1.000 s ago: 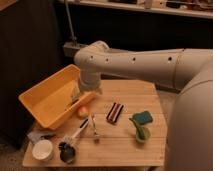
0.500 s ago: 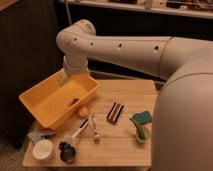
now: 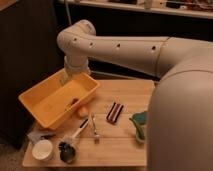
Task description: Place grapes in table surface
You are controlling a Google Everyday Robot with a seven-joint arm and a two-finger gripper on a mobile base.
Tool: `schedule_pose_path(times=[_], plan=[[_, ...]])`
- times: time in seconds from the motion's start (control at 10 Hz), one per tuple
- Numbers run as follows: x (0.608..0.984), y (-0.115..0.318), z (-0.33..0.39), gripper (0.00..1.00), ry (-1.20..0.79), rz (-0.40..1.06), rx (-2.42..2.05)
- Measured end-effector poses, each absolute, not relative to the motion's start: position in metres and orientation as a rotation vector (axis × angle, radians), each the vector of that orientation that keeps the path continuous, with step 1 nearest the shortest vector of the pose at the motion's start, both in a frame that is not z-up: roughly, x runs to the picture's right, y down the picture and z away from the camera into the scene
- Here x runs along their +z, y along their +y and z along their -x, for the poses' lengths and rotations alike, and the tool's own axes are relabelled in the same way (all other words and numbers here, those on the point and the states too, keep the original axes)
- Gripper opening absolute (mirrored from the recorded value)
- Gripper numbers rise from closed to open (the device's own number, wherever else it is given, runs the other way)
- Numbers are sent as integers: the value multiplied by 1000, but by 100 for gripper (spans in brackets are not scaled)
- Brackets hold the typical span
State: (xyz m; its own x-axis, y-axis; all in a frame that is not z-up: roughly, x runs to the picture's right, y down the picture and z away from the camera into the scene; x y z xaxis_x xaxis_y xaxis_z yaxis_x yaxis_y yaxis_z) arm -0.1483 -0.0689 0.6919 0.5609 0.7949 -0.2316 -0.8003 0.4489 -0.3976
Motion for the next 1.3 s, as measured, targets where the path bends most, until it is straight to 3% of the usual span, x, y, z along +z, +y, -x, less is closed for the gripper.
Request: schedule_pose_path(times=[0.3,0.6,1.3], plan=[[733,-88,167,80,16,513,844],[741,-85,166,80,45,551,811],[761,-7,195,80,151,641,814]])
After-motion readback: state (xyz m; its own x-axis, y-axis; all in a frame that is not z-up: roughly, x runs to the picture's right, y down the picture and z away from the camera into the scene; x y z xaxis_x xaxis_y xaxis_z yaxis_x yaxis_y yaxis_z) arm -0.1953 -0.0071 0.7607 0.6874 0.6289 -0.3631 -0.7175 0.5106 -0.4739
